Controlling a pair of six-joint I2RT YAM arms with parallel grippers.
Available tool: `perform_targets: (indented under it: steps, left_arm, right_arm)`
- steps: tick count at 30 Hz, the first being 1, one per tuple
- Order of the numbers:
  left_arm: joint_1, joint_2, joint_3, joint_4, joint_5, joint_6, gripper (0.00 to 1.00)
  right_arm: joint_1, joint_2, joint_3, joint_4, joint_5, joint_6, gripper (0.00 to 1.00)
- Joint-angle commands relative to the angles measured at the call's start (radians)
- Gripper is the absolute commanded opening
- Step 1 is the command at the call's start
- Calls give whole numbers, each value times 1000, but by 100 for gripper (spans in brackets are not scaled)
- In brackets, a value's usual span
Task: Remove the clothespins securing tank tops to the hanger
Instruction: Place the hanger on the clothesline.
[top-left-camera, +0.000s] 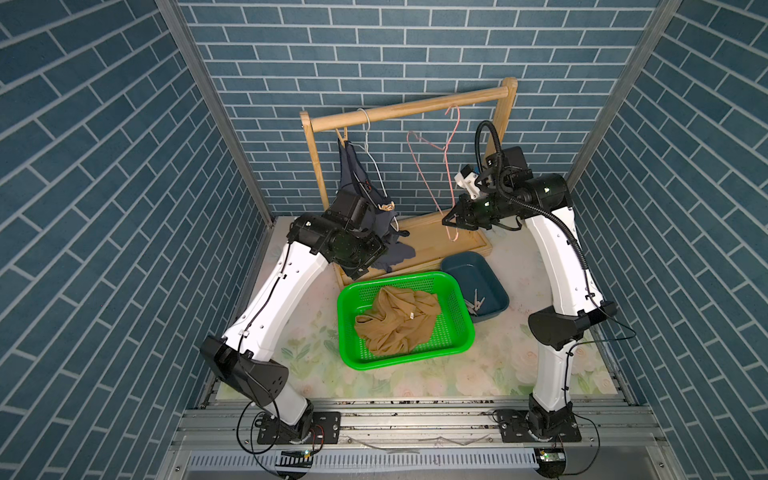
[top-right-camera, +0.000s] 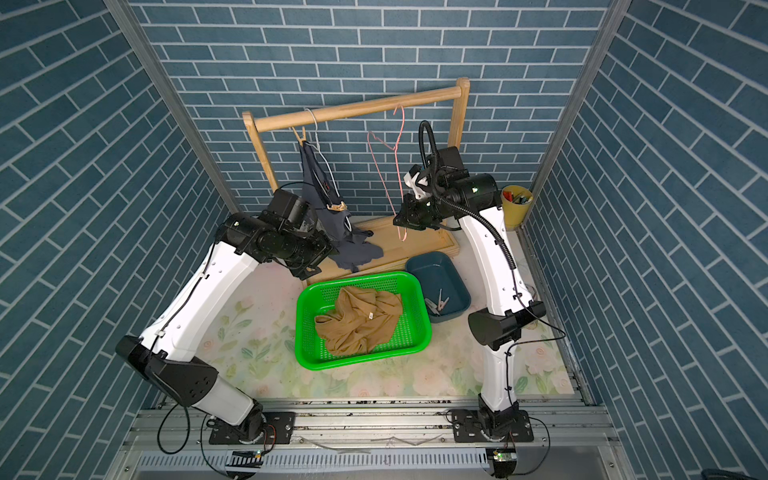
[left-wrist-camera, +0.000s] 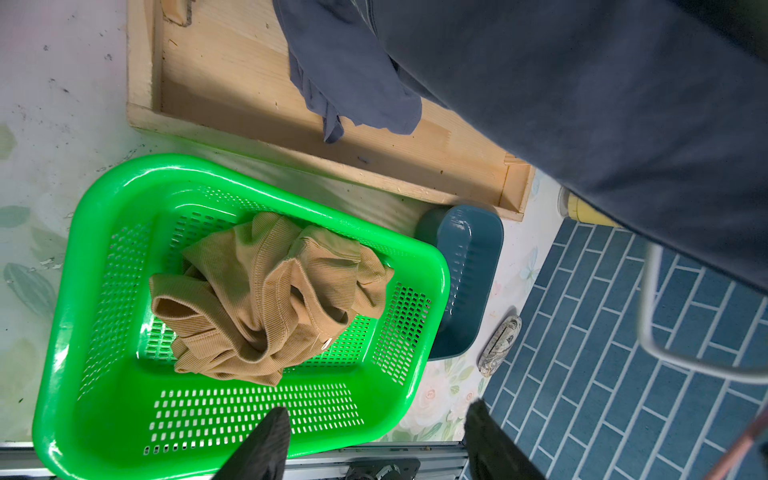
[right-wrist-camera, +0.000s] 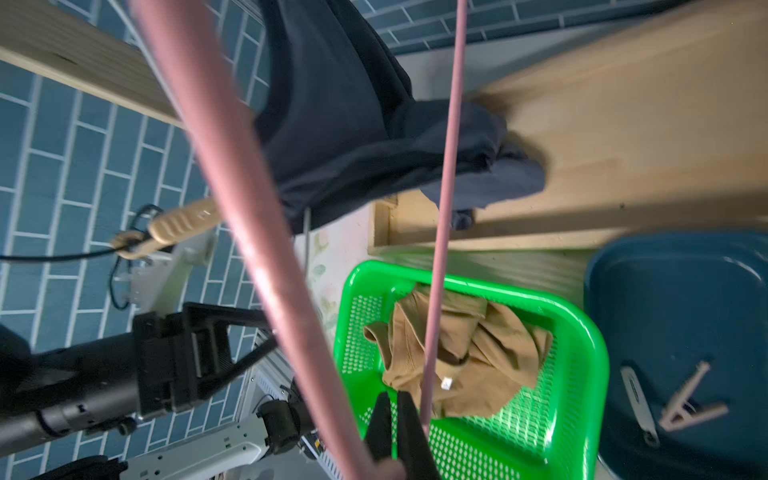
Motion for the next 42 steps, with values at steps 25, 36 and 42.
perform_targets:
  steps: [25, 36, 42]
  left_arm:
    - [4, 27, 1, -18, -3, 32, 67]
    - [8, 46, 63, -35, -64, 94, 74]
    - [17, 30, 78, -44, -111, 148, 87]
  right_arm:
    - [-78, 225, 78, 187, -197, 135, 0]
    - [-79, -86, -128, -64, 17, -11, 42]
    - [-50, -234, -170, -98, 61, -42, 43]
